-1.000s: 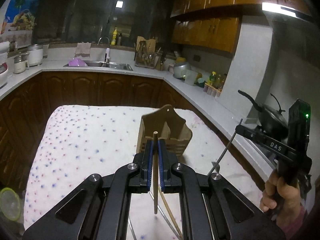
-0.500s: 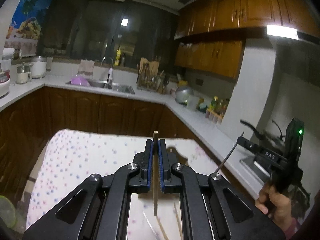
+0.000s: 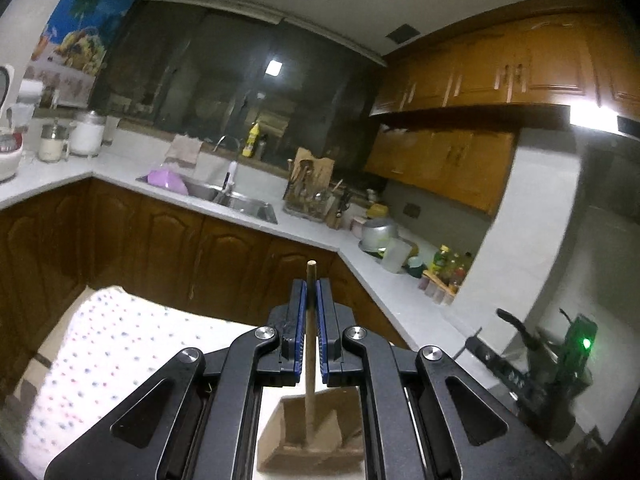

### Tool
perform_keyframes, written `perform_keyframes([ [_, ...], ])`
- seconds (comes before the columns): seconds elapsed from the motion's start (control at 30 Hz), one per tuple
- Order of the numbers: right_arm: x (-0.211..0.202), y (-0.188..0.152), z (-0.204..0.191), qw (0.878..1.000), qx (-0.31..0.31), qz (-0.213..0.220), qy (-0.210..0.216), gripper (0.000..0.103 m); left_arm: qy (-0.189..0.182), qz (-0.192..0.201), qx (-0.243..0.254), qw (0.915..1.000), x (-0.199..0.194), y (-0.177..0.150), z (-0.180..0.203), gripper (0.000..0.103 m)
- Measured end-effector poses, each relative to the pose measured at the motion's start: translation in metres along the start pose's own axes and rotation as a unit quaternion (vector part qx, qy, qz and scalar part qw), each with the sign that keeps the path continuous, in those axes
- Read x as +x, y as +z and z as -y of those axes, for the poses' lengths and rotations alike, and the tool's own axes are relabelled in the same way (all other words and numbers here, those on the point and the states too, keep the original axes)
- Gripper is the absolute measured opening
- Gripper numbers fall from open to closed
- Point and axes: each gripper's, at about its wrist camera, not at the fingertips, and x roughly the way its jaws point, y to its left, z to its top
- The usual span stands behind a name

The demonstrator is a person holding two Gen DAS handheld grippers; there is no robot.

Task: Organize utensils
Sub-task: 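Lift and carry the wooden chopstick with the left tool while the right carries the steel one to the holder, then lower the wooden chopstick into the holder and open the left tool while the right releases its steel chopstick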

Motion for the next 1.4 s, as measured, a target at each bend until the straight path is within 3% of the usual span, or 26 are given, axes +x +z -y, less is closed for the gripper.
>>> perform_keyframes([
  [0.23,0.033,-0.035,0.017,1.0,0.022,-0.011,-0.005,0.004,0.008,-0.02,-0.03,0.9993,0.048,-0.043,-0.017,0.004],
  [0.57,0.056,-0.066,0.026,0.999,0.042,-0.029,-0.011,0.004,0.031,-0.041,-0.009,0.9986,0.083,-0.084,-0.017,0.004],
  [0.7,0.056,-0.065,0.028,0.999,0.041,-0.031,-0.013,0.004,0.032,-0.041,0.015,0.9985,0.088,-0.085,-0.013,0.005],
  [1.27,0.063,-0.065,0.032,0.998,0.039,-0.056,-0.011,0.006,0.028,-0.084,0.015,0.996,0.097,-0.086,-0.017,0.005],
  [1.37,0.065,-0.067,0.033,0.997,0.042,-0.063,-0.008,0.01,0.032,-0.091,0.015,0.9952,0.097,-0.086,-0.019,0.017],
  [1.4,0.065,-0.067,0.033,0.997,0.045,-0.066,-0.006,0.011,0.033,-0.092,0.015,0.9951,0.097,-0.086,-0.019,0.028],
])
